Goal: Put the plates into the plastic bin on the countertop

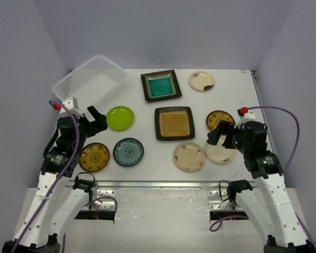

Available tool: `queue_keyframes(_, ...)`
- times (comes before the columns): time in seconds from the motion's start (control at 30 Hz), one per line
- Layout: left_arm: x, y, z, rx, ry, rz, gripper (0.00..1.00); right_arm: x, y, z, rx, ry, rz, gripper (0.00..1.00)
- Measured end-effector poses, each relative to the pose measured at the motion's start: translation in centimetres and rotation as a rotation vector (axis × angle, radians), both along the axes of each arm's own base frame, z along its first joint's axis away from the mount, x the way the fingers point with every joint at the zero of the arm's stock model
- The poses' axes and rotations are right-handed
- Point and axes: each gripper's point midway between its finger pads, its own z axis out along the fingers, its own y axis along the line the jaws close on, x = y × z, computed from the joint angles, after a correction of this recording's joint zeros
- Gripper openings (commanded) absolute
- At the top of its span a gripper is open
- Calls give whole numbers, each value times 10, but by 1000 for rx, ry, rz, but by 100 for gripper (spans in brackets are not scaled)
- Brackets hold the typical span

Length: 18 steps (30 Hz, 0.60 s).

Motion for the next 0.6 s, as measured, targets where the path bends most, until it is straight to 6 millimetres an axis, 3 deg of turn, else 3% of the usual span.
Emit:
queue_keyframes(0.17, 1, -1, -1, -2, 5, -6, 100, 6, 3, -7, 10, -12, 11, 99)
queue_keyframes(0.4, 2, -8, -5, -9, 15, -38, 100, 19, 29, -13, 74, -51, 143, 99)
queue_keyframes(0.6, 4, -14, -10, -15, 34, -64, 100, 56, 53, -56, 64, 167, 297, 99)
